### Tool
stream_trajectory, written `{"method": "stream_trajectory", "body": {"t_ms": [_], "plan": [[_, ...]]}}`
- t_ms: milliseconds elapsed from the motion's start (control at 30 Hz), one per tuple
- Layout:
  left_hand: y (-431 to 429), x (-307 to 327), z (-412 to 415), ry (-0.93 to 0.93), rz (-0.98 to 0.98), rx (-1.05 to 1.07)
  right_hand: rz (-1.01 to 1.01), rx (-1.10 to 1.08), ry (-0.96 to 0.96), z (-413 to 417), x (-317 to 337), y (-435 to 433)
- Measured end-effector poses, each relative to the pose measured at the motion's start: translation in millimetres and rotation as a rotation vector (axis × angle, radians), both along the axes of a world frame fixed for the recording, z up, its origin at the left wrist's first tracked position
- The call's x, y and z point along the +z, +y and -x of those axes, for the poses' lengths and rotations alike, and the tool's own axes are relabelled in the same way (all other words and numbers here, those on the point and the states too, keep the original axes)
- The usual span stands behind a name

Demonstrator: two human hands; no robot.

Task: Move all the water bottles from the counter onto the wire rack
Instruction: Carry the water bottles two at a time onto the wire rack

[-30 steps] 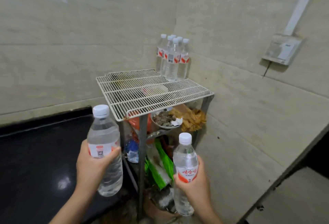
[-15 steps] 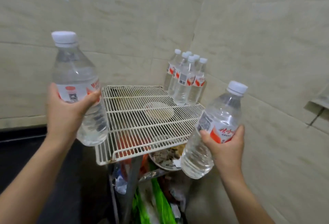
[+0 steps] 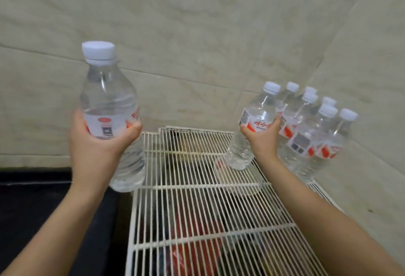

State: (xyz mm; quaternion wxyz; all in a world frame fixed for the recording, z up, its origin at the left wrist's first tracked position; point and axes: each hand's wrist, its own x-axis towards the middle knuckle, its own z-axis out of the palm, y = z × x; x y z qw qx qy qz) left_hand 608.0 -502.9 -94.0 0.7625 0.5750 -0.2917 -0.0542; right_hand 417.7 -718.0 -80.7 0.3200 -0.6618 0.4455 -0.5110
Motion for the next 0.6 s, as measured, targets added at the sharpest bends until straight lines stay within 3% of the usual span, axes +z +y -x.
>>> {"method": "stream_trajectory", "body": {"t_ms": [267, 600], "plan": [[-30, -4, -15, -0.006, -0.061, 0.024, 0.004, -0.065, 0.051, -38, 3, -78], [-73, 3, 6, -0.076, -0.175, -0.065, -0.113, -0.092, 0.094, -32, -7, -95]]}}
